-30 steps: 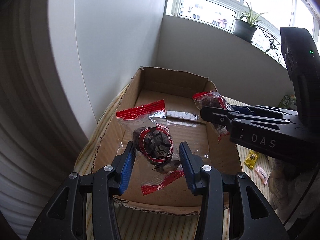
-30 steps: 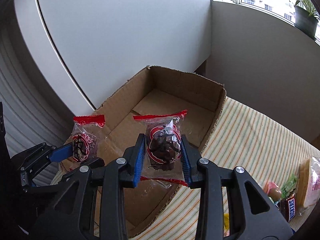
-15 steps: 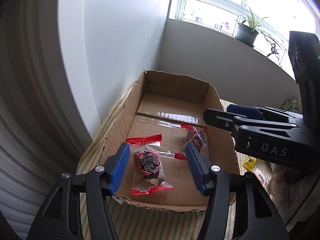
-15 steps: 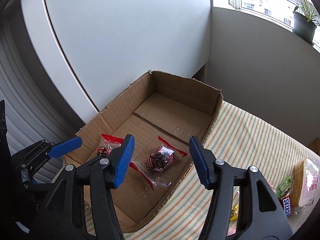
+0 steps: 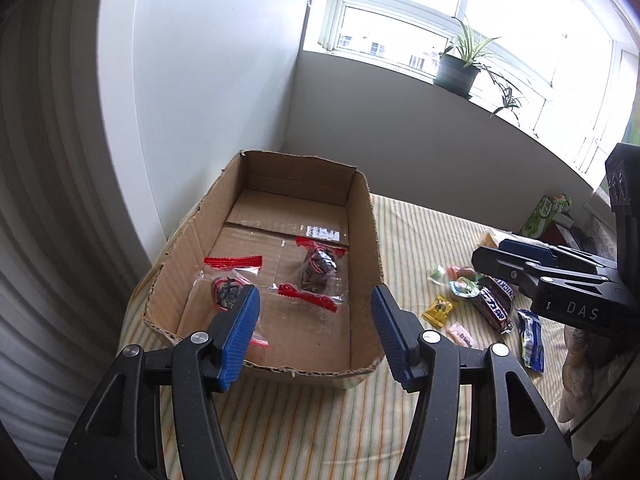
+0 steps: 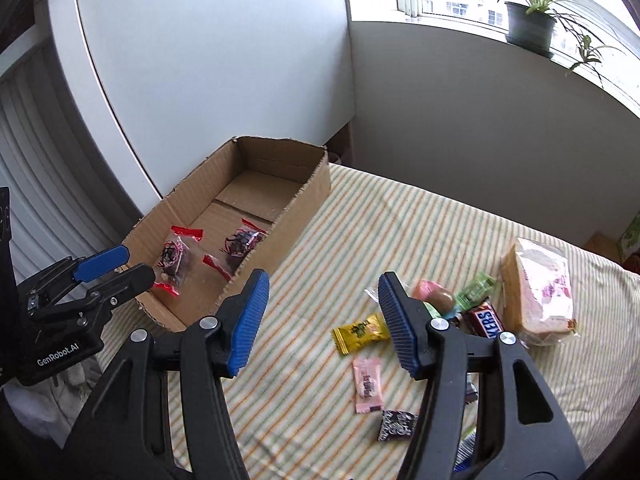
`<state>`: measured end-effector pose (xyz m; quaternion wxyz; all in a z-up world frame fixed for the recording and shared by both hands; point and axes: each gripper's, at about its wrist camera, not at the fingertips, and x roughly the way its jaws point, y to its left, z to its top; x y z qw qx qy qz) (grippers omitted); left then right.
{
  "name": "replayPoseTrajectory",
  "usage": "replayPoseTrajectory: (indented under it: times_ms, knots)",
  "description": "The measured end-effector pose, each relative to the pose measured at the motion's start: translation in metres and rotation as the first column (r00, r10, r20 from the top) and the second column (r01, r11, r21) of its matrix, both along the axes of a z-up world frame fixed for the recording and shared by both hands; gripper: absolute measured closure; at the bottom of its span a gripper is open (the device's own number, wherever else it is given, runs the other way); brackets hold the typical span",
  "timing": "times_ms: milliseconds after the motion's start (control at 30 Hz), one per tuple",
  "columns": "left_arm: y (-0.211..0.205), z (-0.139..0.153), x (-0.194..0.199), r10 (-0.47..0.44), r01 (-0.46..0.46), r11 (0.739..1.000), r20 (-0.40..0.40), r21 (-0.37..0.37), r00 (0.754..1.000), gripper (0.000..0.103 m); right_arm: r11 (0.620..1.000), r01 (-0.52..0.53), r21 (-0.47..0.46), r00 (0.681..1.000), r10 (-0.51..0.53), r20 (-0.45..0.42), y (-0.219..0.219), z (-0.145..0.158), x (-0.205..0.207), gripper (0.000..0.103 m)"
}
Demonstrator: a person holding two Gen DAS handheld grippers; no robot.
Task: Organize snacks
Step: 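Withdraw both tools from the box toward the remaining snacks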
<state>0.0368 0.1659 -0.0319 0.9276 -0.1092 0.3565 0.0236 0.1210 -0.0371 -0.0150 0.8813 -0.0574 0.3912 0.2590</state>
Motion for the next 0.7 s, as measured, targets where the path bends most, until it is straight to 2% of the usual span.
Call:
replayPoseTrajectory:
  times_ms: [233, 467, 533, 600, 700]
  knots:
    - [-0.034, -0.005, -0.007, -0.063, 0.063, 0.998, -0.012, -0.032, 0.998, 0.046, 0.990, 0.138, -0.028, 0.990, -0.139, -0.020, -0.076, -0.009, -0.014, 0.044]
    - [-0.076, -0.014, -0.005, -0.169, 0.167, 0.985, -0.041, -0.036, 0.985, 0.046, 0.963, 0.261, -0.059, 0.959, -0.266, -0.094, -0.137, -0.036, -0.015, 0.043]
    - [-0.091, -0.016, -0.003, -0.211, 0.210, 0.977, -0.046, -0.032, 0.976, 0.046, 0.955, 0.290, -0.067, 0.948, -0.296, -0.115, -0.147, -0.042, -0.012, 0.040]
    - [-0.106, -0.017, 0.000, -0.261, 0.261, 0.965, -0.053, -0.020, 0.964, 0.046, 0.950, 0.308, -0.061, 0.941, -0.313, -0.126, -0.155, -0.047, -0.012, 0.030]
    - [-0.130, -0.020, 0.007, -0.347, 0.348, 0.937, -0.074, 0.012, 0.935, 0.046, 0.944, 0.324, -0.058, 0.932, -0.329, -0.153, -0.160, -0.053, -0.010, 0.027]
